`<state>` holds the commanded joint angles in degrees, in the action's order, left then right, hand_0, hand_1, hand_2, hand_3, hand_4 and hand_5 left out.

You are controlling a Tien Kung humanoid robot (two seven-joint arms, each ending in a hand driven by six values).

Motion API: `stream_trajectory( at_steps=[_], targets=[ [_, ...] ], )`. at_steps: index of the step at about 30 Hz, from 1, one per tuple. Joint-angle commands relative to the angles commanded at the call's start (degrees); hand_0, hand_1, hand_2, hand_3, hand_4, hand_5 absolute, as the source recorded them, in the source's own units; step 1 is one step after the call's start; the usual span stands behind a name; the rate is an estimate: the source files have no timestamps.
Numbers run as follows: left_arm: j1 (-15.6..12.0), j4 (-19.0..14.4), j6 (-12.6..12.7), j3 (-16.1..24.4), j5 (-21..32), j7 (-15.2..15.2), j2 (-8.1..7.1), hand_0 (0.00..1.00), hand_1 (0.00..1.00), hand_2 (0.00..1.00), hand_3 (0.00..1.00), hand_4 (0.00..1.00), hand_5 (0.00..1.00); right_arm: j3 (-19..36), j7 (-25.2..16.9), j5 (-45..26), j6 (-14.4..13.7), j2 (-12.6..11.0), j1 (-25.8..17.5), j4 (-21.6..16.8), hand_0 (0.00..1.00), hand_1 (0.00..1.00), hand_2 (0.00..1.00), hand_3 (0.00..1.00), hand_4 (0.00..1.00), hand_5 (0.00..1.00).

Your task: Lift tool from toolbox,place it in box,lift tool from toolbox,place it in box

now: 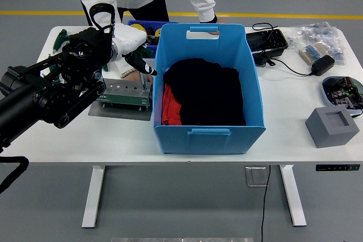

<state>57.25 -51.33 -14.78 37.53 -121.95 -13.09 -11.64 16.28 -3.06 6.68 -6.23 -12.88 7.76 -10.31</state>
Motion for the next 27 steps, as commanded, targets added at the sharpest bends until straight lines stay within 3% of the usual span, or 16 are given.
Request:
stream_trajectory(
  at_steps=[5,6,17,18,27],
  targets=[
    [0.8,0.0,0.5,-0.5,-0.8,0.7,-0.08,0.356,0.194,0.222,0.343,0.998,0.695,0.4,0.1,0.3,0.0,-0.1,0.2,0.0,0.684,0.660,0.716,0.572,0.782,0.726],
    [0.9,0.0,0.5,-0.6,-1.0,0.8,-0.07,0.382,0.281,0.262,0.392,0.998,0.703,0.5,0.1,0.4,0.0,-0.1,0.3,0.0,0.684,0.659,0.716,0.573,0.782,0.722],
    [1.7,0.1,-1.6,-1.0,-1.6,0.0,-0.12,0.374,0.255,0.251,0.357,0.998,0.706,1.5,0.2,1.2,0.0,-0.1,0.5,0.0,0.684,0.660,0.716,0.572,0.782,0.725],
    [1.7,0.1,-1.8,-1.0,-1.6,-0.1,-0.12,0.378,0.290,0.309,0.498,0.998,0.705,1.4,0.2,1.1,0.0,-0.1,0.5,0.0,0.684,0.659,0.716,0.573,0.783,0.725],
    [1.8,-0.4,-3.2,-1.0,-2.4,-1.1,-0.18,0.380,0.300,0.333,0.535,0.998,0.700,0.7,0.0,0.4,0.0,-0.1,0.7,0.0,0.684,0.660,0.716,0.573,0.782,0.725]
  ],
)
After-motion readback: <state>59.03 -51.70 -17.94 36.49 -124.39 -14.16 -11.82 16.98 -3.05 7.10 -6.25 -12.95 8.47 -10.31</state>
